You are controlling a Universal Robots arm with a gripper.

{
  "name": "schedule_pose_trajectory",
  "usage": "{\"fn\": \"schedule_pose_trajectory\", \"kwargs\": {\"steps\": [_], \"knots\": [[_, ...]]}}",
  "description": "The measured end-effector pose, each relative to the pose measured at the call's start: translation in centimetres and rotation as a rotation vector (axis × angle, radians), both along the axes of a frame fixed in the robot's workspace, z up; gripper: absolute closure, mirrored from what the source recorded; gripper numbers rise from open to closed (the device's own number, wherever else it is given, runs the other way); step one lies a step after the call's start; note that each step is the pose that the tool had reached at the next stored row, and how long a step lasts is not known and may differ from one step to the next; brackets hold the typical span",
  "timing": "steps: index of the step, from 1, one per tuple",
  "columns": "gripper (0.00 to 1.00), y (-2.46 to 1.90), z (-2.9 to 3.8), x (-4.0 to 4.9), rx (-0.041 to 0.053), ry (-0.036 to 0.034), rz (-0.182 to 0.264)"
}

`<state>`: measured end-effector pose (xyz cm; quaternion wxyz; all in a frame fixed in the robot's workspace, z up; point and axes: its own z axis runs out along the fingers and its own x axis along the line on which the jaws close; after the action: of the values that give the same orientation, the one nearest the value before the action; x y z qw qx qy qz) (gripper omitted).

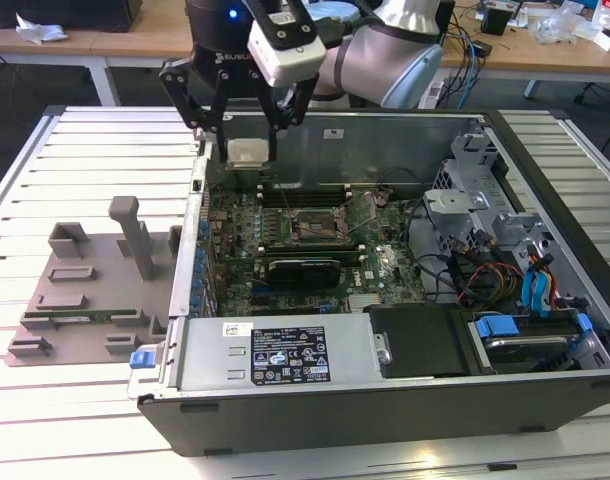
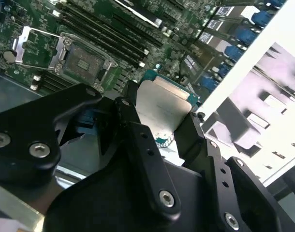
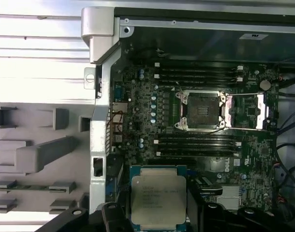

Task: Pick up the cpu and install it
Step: 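Pick up the cpu and move it towards the insertion slot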

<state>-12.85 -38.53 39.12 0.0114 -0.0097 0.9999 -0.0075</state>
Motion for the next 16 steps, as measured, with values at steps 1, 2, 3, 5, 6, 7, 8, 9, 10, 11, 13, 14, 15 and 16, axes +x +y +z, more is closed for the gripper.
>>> {"fn": "schedule_pose_trajectory", "kwargs": {"steps": [1,2,3,5,6,7,8,9,10,11,13,14,15,16], "knots": [[0.45,0.2,-0.1,0.6,0.0,0.0006,0.0],[0.45,0.34,-0.19,1.16,-0.0001,0.0012,0.0],[0.45,0.39,-0.23,1.41,-0.0001,0.0015,0.0],[0.45,0.49,-0.33,1.92,0.0,0.0018,0.0],[0.45,0.53,-0.38,2.15,0.0,0.0019,0.0],[0.45,0.6,-0.45,2.57,-0.0001,0.0023,0.0],[0.45,0.67,-0.53,2.92,0.0,0.0025,0.0],[0.45,0.7,-0.58,3.13,0.0,0.0027,0.0],[0.45,0.74,-0.62,3.3,-0.0001,0.0028,0.0],[0.45,0.8,-0.69,3.6,-0.0001,0.003,0.0],[0.45,0.89,-0.81,4.06,-0.0001,0.0033,0.0],[0.45,0.96,-0.91,4.4,0.0,0.0035,0.0],[0.45,1.04,-1.04,4.81,-0.0001,0.0039,0.0],[0.45,1.09,-1.15,5.1,-0.0001,0.0041,0.0]]}}
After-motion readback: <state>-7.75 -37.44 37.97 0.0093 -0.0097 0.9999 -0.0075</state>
